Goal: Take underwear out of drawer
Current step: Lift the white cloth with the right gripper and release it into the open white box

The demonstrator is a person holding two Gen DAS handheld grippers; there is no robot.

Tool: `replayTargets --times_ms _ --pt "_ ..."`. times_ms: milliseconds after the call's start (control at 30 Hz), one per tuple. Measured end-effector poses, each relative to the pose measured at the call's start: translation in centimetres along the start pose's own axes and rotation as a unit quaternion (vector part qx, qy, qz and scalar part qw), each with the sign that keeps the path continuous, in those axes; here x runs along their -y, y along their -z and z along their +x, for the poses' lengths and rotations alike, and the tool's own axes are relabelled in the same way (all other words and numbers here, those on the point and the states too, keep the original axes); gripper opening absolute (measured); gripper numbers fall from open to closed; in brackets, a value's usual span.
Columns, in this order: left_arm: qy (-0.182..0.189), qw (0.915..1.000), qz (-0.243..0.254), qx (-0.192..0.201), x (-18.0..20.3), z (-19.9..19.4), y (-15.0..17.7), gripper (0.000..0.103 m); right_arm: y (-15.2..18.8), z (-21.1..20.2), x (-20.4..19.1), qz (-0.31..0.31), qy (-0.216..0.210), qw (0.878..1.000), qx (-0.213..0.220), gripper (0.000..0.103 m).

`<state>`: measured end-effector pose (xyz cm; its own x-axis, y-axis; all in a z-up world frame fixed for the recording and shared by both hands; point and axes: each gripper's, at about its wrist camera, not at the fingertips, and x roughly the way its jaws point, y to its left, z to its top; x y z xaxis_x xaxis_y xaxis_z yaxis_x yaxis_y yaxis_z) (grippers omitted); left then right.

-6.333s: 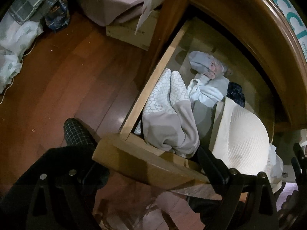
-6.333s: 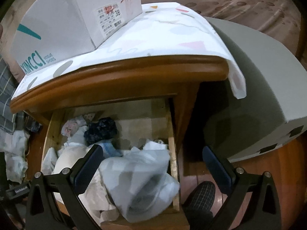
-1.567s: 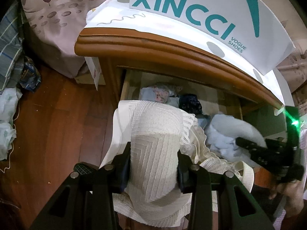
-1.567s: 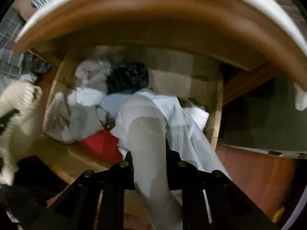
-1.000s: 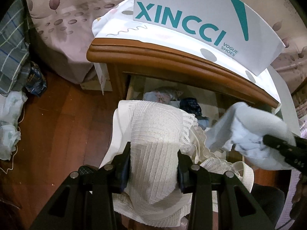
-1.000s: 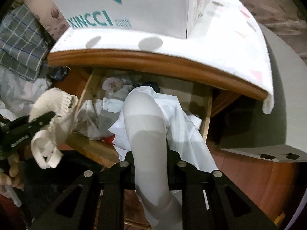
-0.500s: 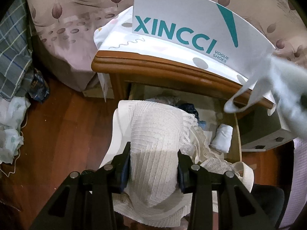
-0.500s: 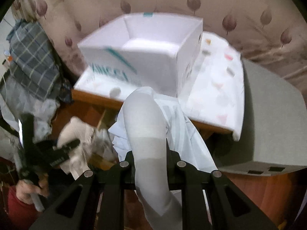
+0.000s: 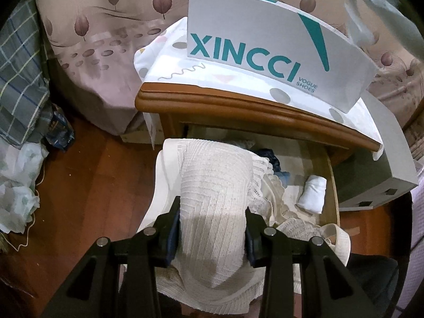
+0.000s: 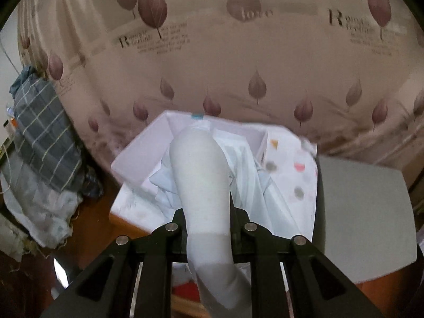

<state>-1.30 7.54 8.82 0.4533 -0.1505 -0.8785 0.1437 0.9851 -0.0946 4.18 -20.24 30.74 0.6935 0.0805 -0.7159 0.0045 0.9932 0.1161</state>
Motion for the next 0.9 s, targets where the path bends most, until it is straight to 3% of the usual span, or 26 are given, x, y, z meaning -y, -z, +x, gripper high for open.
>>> replayTargets --times_ms 333,667,900 --pt "0.000 1.0000 -0.004 0.004 -0.8 -0.8 -0.2 0.039 -3.0 7.0 -1.4 -0.022 0.012 0.999 -0.020 0.015" --pt "0.006 0.9998 -0.016 0.011 -1.5 -1.6 -0.9 0.039 -1.8 14.7 -1.1 -0.013 -0.004 0.998 -0.065 0.016" --pt "0.006 0.9997 -0.020 0.009 -1.5 -1.4 -1.2 0.039 -0.3 17.8 -1.0 -0.030 0.000 0.994 -0.103 0.021"
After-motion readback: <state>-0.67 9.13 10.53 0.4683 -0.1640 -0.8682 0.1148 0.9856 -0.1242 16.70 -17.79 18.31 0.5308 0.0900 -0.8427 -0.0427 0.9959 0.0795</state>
